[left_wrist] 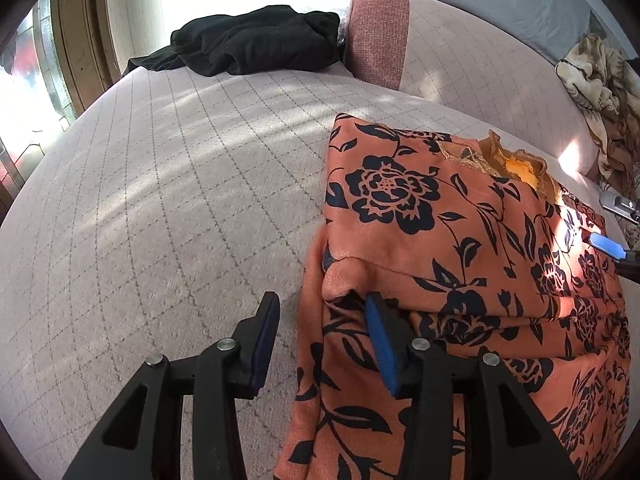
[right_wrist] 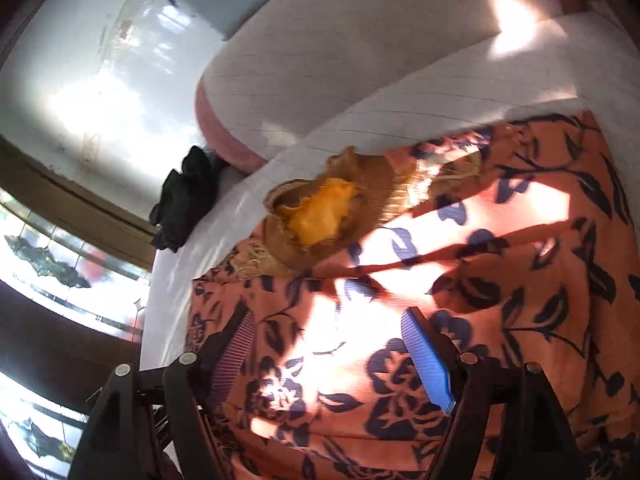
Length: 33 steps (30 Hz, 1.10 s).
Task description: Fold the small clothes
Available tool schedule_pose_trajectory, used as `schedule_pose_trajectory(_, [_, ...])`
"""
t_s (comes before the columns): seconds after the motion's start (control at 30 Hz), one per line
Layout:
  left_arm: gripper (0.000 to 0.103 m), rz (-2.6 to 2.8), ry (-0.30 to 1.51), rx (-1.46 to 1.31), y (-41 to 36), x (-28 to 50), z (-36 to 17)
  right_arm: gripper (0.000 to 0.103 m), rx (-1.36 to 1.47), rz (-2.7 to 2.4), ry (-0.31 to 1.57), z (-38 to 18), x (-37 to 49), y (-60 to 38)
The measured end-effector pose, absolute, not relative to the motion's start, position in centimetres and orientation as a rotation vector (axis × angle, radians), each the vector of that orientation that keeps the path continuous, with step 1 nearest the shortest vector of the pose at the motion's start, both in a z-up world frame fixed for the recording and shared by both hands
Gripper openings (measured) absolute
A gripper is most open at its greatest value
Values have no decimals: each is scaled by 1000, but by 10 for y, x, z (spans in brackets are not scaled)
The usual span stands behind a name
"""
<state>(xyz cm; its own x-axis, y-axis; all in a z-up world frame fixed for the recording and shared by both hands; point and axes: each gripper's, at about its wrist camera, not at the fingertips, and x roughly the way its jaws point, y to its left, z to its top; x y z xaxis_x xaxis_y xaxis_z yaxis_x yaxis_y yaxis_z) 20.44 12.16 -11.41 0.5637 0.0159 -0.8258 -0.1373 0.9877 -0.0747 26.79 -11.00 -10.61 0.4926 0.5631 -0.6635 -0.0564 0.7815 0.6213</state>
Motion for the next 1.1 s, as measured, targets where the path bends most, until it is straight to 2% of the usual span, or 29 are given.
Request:
schedule_pose_trajectory(0.13, [46,87,921,-147,122,198,-102,80,563,604,1022,-104,277,-56])
schedule_pose_trajectory(0.23, [47,101,937,-168,129,200,-105,79,553,555,1130,-149,291,-40])
schedule_pose_trajectory(0.37, [47,125,989,-244,143,205,-113,80,580,530,1047,-123,269,-51])
schedule_pose_trajectory(0.5, [48,118,919,-279,144,199,-101,80,604,500,995,-107,232,-87])
schedule_pose_trajectory(0.53, [51,113,901,-270,142,199,-99,80,627,448,989,-112,226,-104])
schedule_pose_trajectory(0.6, [68,91,888,-256,137,204,-101,80,705,333,1023,-134,217,-141])
schedule_pose_trajectory(0.63, [69,81,918,-241,134,210,-109,77,772,350,1004,-142,213,-157])
schedule_pose_trajectory(0.7, [69,79,985,-191,129,219,-125,80,845,342,974,-137,206,-179])
schedule_pose_trajectory(0.8, [69,91,950,-117,118,214,-119,85,796,370,916,-115,200,-186])
schedule_pose_trajectory(0.87, [69,85,952,-127,119,215,-120,86,753,329,926,-122,204,-194])
schedule_pose_trajectory(0.93, [69,81,954,-143,122,216,-122,83,802,311,954,-143,211,-209])
schedule_pose_trajectory(1.0, [69,83,944,-168,127,214,-120,85,843,290,924,-129,204,-212])
schedule_pose_trajectory(1.1, [69,79,929,-229,136,208,-113,85,751,313,870,-95,179,-207])
